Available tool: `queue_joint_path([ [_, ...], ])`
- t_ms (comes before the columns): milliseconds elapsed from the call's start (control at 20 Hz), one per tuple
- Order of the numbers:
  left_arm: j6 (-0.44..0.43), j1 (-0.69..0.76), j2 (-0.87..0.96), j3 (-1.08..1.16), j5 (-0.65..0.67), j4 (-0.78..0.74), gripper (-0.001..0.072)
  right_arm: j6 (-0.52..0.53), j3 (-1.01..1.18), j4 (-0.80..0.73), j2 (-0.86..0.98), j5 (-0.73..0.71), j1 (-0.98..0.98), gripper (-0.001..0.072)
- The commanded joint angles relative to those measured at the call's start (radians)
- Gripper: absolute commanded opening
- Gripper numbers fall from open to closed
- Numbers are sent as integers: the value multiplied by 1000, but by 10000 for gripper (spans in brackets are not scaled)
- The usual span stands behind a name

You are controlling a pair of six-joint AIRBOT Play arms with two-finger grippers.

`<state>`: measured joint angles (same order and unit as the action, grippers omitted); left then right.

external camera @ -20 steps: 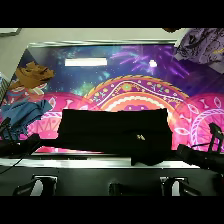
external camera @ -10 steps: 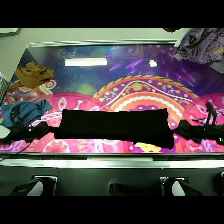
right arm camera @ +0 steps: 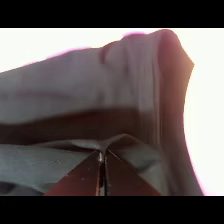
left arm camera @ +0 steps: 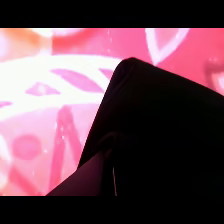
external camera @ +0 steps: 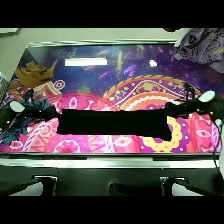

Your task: Fold the clothes and pants, and hang the long-sleeved shirts on hangers.

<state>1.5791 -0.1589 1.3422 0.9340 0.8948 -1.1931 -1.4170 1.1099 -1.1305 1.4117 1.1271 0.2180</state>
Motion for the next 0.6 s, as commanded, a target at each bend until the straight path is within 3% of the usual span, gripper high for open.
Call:
queue_joint_path([
  [0,-13,20,115,85,-5,3,13,-23,73,-33,116,-45,-44,27],
  [200,-12,48,176,93,-3,5,15,-23,75,-31,150,-45,-44,29],
  [250,-12,54,182,93,-3,7,19,-24,76,-30,150,-42,-44,55],
  [300,-11,57,182,94,-4,7,40,-36,79,-30,150,-27,-44,160],
  [350,-2,60,181,98,-1,8,134,-56,91,-30,150,3,-42,278],
  [400,0,61,180,111,14,8,305,-71,118,-32,148,43,-40,385],
  [450,0,61,177,130,40,6,385,-71,150,-22,142,81,-35,391],
  [550,2,49,163,174,97,-2,414,-51,217,-7,114,139,8,452],
])
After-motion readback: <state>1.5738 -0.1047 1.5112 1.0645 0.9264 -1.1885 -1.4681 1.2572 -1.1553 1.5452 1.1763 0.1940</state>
